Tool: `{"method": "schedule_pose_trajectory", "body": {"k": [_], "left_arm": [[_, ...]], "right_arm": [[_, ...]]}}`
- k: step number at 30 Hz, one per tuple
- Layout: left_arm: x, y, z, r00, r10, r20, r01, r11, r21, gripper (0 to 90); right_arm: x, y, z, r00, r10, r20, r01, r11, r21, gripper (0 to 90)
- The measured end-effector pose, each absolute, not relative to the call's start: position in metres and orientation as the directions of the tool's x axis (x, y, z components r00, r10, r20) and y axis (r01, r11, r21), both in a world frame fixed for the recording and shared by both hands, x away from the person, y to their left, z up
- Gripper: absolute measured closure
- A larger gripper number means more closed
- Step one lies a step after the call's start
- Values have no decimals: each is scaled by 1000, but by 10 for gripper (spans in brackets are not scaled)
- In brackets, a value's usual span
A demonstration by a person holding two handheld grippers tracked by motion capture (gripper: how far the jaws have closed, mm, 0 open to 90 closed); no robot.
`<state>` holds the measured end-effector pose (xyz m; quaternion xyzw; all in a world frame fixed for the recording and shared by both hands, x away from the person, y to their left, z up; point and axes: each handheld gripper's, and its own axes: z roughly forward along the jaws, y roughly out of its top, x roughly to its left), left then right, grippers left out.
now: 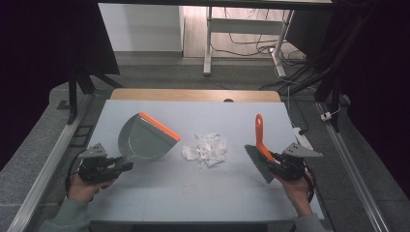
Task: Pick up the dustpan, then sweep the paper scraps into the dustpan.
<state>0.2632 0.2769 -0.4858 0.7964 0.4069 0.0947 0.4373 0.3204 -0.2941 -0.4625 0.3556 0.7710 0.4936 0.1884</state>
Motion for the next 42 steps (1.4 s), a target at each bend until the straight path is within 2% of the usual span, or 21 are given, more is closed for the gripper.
{"method": "schedule_pose_trajectory", "body": {"k": [17,42], "left_arm": [[259,263,-485,751,641,-155,518,-428,740,616],[259,251,-488,790,592,-156,508,-491,708,615]], "right_arm": [[320,-293,-462,-678,732,59,360,261,896,701],[326,-279,-456,-680,731,53,348,258,901,701]]}}
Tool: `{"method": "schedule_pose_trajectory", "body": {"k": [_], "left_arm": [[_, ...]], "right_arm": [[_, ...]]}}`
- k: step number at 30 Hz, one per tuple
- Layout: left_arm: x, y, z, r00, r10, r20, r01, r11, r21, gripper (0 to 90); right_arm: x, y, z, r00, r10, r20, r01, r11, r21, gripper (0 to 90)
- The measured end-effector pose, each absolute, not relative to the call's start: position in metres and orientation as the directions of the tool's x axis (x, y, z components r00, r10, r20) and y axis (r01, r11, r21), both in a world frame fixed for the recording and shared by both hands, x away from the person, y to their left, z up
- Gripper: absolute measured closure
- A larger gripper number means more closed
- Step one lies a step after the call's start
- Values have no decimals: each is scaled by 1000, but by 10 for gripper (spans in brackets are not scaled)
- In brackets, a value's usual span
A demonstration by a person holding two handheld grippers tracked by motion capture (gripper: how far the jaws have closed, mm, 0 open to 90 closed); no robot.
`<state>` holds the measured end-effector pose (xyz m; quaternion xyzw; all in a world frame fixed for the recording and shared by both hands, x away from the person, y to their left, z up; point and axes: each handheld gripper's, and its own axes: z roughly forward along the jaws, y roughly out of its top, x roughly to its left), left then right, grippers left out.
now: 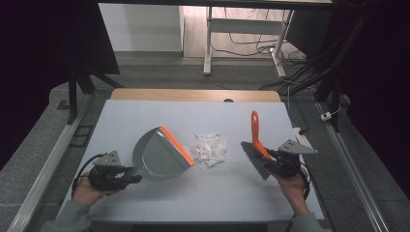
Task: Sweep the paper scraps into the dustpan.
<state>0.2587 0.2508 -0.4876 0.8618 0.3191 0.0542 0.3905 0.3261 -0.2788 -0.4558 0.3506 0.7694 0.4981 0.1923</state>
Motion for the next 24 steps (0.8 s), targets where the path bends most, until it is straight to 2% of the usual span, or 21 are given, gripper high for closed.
{"method": "schedule_pose_trajectory", "body": {"k": [24], "left_arm": [[261,244,-498,815,544,-199,529,-559,639,615]], "right_arm": [[351,-252,-452,-649,757,77,380,234,895,702]]}}
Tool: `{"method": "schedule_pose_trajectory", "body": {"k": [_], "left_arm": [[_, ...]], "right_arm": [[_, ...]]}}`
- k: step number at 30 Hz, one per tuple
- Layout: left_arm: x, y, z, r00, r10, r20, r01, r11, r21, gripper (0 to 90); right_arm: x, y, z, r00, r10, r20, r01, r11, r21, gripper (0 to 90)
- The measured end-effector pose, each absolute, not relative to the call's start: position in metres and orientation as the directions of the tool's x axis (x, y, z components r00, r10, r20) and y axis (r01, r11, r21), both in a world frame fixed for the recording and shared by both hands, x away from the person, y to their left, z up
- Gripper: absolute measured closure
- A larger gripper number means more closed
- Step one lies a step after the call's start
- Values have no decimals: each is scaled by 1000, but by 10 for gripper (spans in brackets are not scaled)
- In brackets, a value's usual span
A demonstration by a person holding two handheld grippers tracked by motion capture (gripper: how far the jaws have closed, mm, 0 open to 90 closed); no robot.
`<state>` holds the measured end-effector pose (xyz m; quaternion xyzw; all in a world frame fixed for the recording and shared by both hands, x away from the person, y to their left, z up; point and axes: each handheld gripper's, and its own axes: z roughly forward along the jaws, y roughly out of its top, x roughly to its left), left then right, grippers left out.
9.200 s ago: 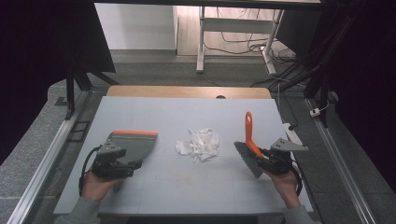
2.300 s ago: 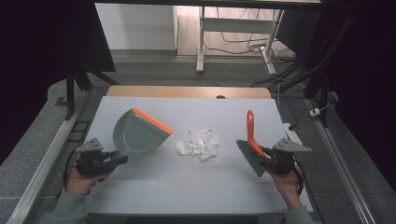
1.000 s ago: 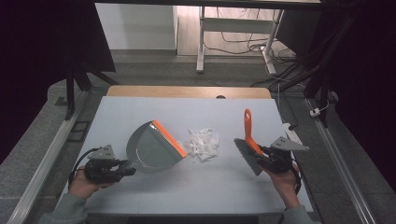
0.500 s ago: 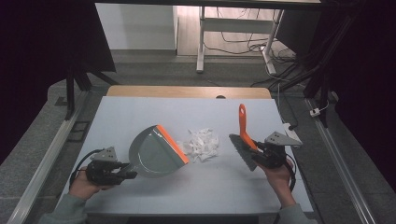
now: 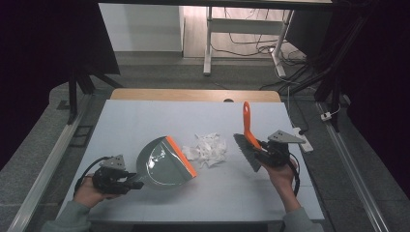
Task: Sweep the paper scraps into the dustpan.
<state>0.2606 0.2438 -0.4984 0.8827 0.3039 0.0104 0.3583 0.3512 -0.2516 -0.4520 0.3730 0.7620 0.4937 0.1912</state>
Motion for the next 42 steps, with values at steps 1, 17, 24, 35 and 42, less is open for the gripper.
{"method": "schedule_pose_trajectory", "body": {"k": [1,17,24,35,42], "left_arm": [[261,244,-499,814,545,-199,531,-561,635,615],[260,245,-503,820,539,-192,535,-601,595,614],[261,246,-505,818,541,-194,540,-608,581,614],[262,242,-507,823,533,-197,536,-617,576,613],[264,239,-507,821,532,-208,541,-610,578,613]], "right_arm": [[353,-251,-452,-645,760,80,383,230,895,702],[375,-237,-460,-616,782,101,424,220,879,702],[385,-229,-465,-609,789,88,436,239,868,702],[405,-213,-468,-601,797,57,443,273,854,702],[419,-207,-469,-579,813,55,465,274,842,702]]}}
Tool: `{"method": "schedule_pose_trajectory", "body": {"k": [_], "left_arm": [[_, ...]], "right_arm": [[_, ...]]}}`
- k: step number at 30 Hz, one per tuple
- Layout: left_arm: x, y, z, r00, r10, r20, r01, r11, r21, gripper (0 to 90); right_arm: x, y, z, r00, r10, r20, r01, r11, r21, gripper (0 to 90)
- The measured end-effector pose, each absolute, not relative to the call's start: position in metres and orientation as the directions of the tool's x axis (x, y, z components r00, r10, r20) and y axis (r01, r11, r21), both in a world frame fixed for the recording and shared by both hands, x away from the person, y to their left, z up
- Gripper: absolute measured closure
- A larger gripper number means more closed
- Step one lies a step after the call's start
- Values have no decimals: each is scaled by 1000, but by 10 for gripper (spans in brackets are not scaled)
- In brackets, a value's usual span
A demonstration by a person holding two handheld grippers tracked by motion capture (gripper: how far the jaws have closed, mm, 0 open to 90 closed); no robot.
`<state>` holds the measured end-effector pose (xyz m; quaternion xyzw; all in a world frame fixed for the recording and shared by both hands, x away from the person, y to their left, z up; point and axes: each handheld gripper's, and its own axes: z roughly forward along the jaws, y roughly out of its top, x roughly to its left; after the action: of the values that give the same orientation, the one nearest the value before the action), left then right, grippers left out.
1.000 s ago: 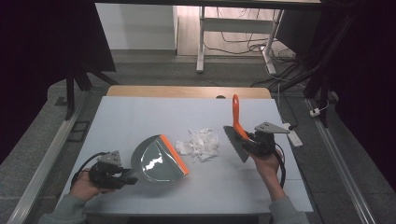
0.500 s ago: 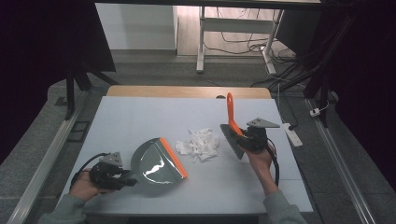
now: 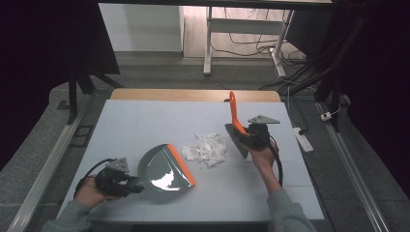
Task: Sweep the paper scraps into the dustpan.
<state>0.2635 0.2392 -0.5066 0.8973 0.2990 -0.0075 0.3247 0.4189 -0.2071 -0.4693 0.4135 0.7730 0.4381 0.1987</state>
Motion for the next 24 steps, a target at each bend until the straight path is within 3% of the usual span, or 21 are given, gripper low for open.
{"method": "schedule_pose_trajectory", "body": {"k": [24], "left_arm": [[269,236,-514,797,555,-236,576,-584,572,614]], "right_arm": [[449,-185,-480,-579,815,40,481,302,823,702]]}}
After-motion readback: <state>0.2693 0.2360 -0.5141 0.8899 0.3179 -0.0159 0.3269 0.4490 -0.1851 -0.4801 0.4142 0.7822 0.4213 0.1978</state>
